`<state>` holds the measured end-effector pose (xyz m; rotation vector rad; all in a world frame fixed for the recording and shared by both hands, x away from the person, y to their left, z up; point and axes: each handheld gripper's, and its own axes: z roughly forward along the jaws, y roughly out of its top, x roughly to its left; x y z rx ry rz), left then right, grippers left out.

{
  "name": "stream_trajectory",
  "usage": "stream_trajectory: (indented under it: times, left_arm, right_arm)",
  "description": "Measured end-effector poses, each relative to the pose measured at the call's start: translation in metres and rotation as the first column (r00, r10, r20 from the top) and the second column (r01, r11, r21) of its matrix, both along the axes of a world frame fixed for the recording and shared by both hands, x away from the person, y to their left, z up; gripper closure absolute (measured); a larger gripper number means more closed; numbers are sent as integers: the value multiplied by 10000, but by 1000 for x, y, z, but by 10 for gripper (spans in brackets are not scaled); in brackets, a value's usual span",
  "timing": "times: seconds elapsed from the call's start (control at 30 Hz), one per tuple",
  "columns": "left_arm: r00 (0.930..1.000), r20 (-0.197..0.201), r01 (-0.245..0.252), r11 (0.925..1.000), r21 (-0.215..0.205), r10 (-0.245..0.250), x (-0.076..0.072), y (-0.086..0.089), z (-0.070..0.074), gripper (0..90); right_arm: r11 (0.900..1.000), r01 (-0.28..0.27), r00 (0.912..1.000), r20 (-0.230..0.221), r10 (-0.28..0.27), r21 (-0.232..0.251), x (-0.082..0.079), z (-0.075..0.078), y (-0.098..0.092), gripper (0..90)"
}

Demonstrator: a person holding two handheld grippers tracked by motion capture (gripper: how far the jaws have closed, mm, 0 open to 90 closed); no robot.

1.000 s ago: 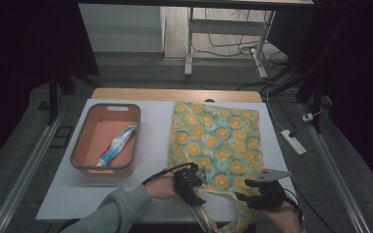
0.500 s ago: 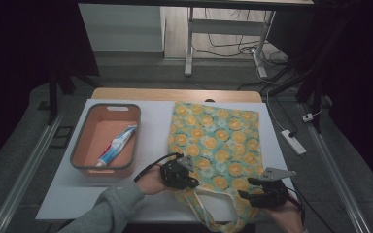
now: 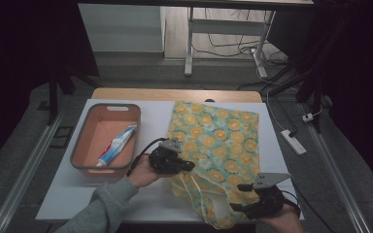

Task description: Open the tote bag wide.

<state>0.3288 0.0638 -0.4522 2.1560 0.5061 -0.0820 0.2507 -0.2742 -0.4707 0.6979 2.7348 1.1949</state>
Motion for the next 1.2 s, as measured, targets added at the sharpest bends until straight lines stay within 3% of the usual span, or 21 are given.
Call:
stream_trajectory:
  times: [0.03, 0.07, 0.13, 0.2, 0.23, 0.33, 0.43, 0.47, 0.53, 0.67, 0.7, 0.77, 0.8, 0.87, 0.9, 0.97, 1.03, 1.1, 1.13, 1.2]
  left_arm:
    - [9999, -125, -38, 9998, -173, 36, 2, 3, 1, 866]
    - [9998, -162, -92, 9998, -195, 89, 3, 4, 1, 866]
    - [9997, -158, -174, 9998, -133, 172, 3, 5, 2, 866]
    - [9998, -149, -128, 9999, -23, 128, 4, 5, 1, 866]
    - [9998, -153, -121, 9999, 20, 121, 4, 4, 0, 866]
    - [9998, -152, -136, 9998, 150, 138, 3, 1, -2, 866]
    - [9998, -167, -83, 9995, 317, 88, 4, -1, -5, 866]
    - [9998, -191, -74, 9993, 364, 81, 4, -1, -6, 865]
    - [9997, -216, -72, 9989, 466, 83, 5, -3, -8, 866]
    - [9997, -225, -67, 9987, 499, 79, 5, -3, -9, 865]
    - [9996, -242, -101, 9990, 441, 112, 4, -3, -9, 865]
    - [9996, -255, -103, 9991, 415, 113, 5, -2, -9, 865]
    - [9996, -275, -106, 9991, 416, 118, 5, -2, -9, 865]
    - [9994, -331, -87, 9993, 375, 99, 5, -2, -9, 865]
    - [9995, -316, -66, 9992, 386, 78, 5, -2, -9, 865]
    - [9996, -279, -51, 9992, 389, 62, 4, -2, -9, 865]
    - [9996, -280, -51, 9993, 363, 61, 4, -1, -8, 865]
    - [9995, -295, -54, 9994, 352, 64, 4, -1, -8, 864]
    - [9995, -299, -53, 9993, 358, 63, 5, 0, -8, 865]
    - [9995, -296, -50, 9993, 370, 61, 5, 0, -8, 865]
  right_arm:
    - [9989, -453, 9990, -31, 453, -141, -4, -2, 11, 231]
    - [9989, -453, 9990, -31, 453, -141, -4, -2, 11, 231]
    - [9924, -1198, 9927, 67, 1201, -266, -13, -3, 28, 226]
    - [9894, -1431, 9897, 66, 1433, -244, -16, -3, 34, 243]
    - [9825, -1861, 9825, -68, 1860, -105, -21, -4, 45, 293]
    - [9702, -2380, 9712, -26, 2381, -459, -28, -8, 61, 365]
    - [9714, -2352, 9719, 22, 2354, -327, -28, -9, 68, 422]
    - [9777, -2086, 9780, 39, 2087, -239, -26, -9, 72, 435]
    - [9826, -1853, 9820, 356, 1855, -106, -23, -5, 83, 471]
    - [9884, -1370, 9897, 330, 1393, -653, -18, -7, 93, 475]
    - [9886, -1293, 9916, -58, 1292, -772, -14, -15, 96, 508]
    - [9875, -1363, 9906, -242, 1348, -789, -14, -18, 98, 530]
    - [9832, -1545, 9879, -302, 1523, -969, -17, -22, 104, 611]
    - [9777, -1515, 9884, -255, 1494, -1451, -18, -26, 111, 658]
    - [9777, -1515, 9884, -255, 1494, -1451, -18, -26, 111, 658]
    - [9683, -1148, 9933, -368, 1093, -2218, -15, -34, 117, 671]
    - [9696, -1054, 9943, -409, 987, -2208, -15, -35, 117, 619]
    - [9704, -1036, 9944, -445, 961, -2183, -16, -35, 117, 627]
    - [9699, -1246, 9921, -432, 1181, -2091, -17, -35, 118, 747]
    - [9684, -1525, 9882, -406, 1474, -1973, -19, -35, 119, 875]
